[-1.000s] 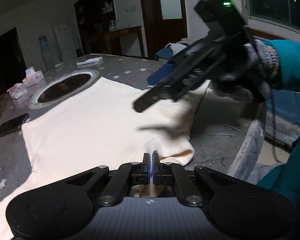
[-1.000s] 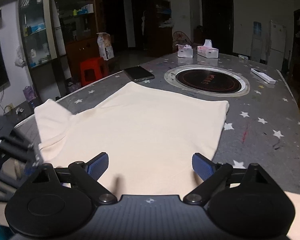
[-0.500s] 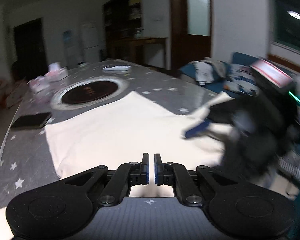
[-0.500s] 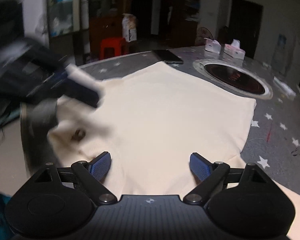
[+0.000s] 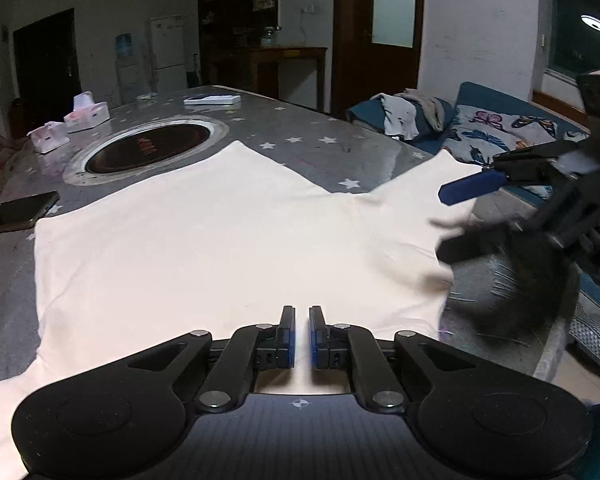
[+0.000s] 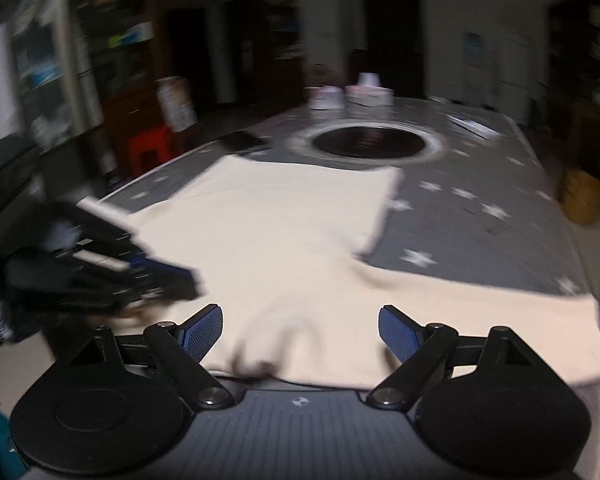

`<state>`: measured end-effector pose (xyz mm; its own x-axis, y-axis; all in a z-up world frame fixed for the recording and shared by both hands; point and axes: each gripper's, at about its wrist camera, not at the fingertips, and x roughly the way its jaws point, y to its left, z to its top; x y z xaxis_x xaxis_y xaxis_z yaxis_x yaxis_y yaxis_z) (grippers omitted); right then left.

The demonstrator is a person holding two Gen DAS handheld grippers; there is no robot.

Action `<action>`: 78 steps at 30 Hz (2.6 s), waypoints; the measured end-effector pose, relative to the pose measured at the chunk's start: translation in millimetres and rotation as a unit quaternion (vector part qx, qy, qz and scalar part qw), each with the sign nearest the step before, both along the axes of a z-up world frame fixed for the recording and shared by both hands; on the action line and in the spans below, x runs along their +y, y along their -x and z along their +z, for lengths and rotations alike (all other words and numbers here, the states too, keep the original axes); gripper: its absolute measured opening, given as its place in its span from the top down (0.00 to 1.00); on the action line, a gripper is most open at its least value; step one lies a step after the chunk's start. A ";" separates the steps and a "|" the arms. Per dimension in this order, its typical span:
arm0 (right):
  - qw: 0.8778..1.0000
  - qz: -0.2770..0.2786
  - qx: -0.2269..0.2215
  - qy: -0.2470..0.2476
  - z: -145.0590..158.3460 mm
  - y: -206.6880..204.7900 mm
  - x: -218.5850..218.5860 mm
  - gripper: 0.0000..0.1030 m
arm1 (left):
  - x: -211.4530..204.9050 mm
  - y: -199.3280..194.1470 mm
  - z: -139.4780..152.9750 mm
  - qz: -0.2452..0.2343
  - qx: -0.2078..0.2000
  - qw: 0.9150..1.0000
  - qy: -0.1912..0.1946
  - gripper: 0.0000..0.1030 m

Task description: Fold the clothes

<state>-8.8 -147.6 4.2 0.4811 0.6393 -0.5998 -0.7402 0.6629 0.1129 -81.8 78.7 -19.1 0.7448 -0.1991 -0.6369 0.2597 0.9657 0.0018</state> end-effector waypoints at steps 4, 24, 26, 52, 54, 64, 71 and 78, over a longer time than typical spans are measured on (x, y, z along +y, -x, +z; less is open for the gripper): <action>0.997 -0.067 0.034 -0.009 -13.6 -23.7 -24.5 0.22 | -4.1 1.8 0.2 -0.008 -0.001 1.000 -0.008 0.92; 0.952 -0.305 0.025 0.005 -23.9 -79.0 -118.7 0.41 | -26.2 -9.1 13.0 -0.033 -0.017 0.999 -0.004 0.88; 0.951 -0.308 0.030 0.000 -26.9 -81.9 -122.4 0.46 | -30.4 -12.7 12.6 -0.036 -0.017 0.999 -0.002 0.88; 0.970 -0.187 -0.018 -0.154 90.6 -67.5 -91.4 0.96 | -54.0 -28.1 1.0 -0.057 -0.025 0.998 -0.006 0.72; 0.974 -0.156 -0.021 -0.165 106.9 -65.1 -73.3 0.96 | -48.1 -22.9 5.8 -0.050 -0.034 0.998 0.004 0.71; 0.988 0.008 -0.005 -0.156 122.7 -48.0 69.9 0.96 | 7.4 24.9 28.0 0.038 -0.078 0.996 0.031 0.62; 0.989 0.085 0.041 -0.118 77.2 -31.8 147.3 0.96 | 46.3 50.8 27.1 0.122 -0.077 0.989 0.033 0.61; 0.986 0.111 0.079 -0.100 53.2 -25.3 160.1 0.86 | 68.2 56.6 22.5 0.159 -0.066 0.984 0.037 0.61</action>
<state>16.6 12.5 57.4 0.2280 0.8308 -0.5077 -0.8270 0.4405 0.3493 -138.4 146.9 3.5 0.8521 0.0152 -0.5232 -0.0540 0.9968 -0.0590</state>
